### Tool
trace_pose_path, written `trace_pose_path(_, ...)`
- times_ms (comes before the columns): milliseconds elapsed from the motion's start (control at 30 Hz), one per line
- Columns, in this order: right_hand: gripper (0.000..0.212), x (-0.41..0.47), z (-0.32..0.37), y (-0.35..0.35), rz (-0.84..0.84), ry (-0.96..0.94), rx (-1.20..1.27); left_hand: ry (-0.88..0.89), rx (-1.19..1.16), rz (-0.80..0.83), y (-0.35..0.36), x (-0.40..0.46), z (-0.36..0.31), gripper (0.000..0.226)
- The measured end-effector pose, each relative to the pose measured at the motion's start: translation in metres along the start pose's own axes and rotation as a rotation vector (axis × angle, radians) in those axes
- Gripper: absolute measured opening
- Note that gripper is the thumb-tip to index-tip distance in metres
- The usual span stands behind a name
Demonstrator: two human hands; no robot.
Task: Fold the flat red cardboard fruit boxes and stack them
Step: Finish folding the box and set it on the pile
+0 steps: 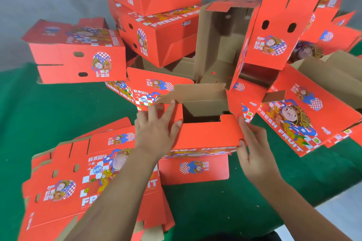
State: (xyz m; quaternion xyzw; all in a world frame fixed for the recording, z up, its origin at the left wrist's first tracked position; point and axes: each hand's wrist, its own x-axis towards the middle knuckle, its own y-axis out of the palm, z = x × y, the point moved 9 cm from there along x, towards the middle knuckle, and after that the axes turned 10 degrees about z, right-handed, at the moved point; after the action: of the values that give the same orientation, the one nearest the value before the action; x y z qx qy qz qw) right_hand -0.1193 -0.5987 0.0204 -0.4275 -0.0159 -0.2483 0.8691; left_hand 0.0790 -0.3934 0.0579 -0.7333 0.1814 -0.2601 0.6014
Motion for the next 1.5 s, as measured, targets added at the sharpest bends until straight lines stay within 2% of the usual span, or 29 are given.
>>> trace_pose_path(67,0.062,-0.001,-0.002,0.009,0.043,0.032,0.017,-0.034,0.117,0.005,0.003,0.010,0.006,0.065)
trace_pose_path(133,0.057,-0.002,-0.003,0.014,0.033,0.045,0.037,-0.038,0.129,0.008,0.006,0.015,0.008,0.071)
trace_pose_path(200,0.056,-0.003,-0.002,0.015,0.011,0.049,0.045,-0.059,0.050,-0.027,0.005,0.016,0.013,0.081)
trace_pose_path(267,0.065,-0.002,-0.003,0.012,-0.005,0.052,0.047,-0.056,-0.058,-0.069,0.002,0.014,0.018,0.089)
trace_pose_path(367,0.072,0.001,-0.008,0.003,-0.027,0.084,0.093,-0.022,-0.211,-0.029,0.008,0.014,0.025,0.094)
trace_pose_path(500,0.071,0.004,0.000,-0.001,0.005,-0.021,0.009,-0.053,-0.333,0.021,0.013,0.012,0.028,0.096)
trace_pose_path(700,0.066,0.004,-0.009,0.005,0.009,-0.011,0.055,-0.154,-0.216,0.091,0.011,0.024,0.028,0.097)
trace_pose_path(833,0.052,0.000,-0.012,0.016,0.032,0.023,0.072,-0.219,-0.181,0.170,0.013,0.040,0.028,0.088)
trace_pose_path(867,0.047,0.002,-0.012,0.014,0.032,0.034,0.100,-0.213,-0.248,0.174,0.014,0.040,0.029,0.079)
trace_pose_path(933,0.037,0.013,-0.011,0.005,0.015,0.035,0.115,-0.225,-0.539,0.146,0.018,0.034,0.032,0.054)
trace_pose_path(967,0.038,0.021,-0.012,-0.001,0.001,0.041,0.126,-0.250,-0.658,0.131,0.022,0.028,0.034,0.045)
trace_pose_path(1000,0.042,0.030,-0.014,-0.007,-0.022,0.069,0.161,-0.255,-0.682,0.105,0.026,0.022,0.033,0.043)
trace_pose_path(1100,0.062,0.056,-0.016,-0.014,-0.067,0.217,0.371,-0.216,-0.414,-0.026,0.014,0.010,0.022,0.057)
trace_pose_path(1167,0.082,0.077,-0.001,-0.008,0.033,0.145,0.259,-0.277,-0.379,0.015,0.012,0.012,0.022,0.084)
trace_pose_path(1233,0.094,0.095,0.013,0.009,0.199,0.051,-0.016,-0.372,-0.371,0.151,0.020,0.017,0.028,0.109)
trace_pose_path(1267,0.098,0.100,0.017,0.017,0.257,0.032,-0.159,-0.407,-0.344,0.218,0.021,0.021,0.031,0.114)
trace_pose_path(1333,0.102,0.109,0.015,0.022,0.269,0.084,-0.348,-0.429,-0.270,0.289,0.021,0.028,0.030,0.111)
trace_pose_path(1433,0.101,0.115,0.012,0.026,0.269,0.262,-0.481,-0.446,-0.152,0.292,0.021,0.029,0.023,0.108)
trace_pose_path(1500,0.103,0.112,0.008,0.033,0.282,0.316,-0.504,-0.425,-0.123,0.249,0.022,0.026,0.023,0.109)
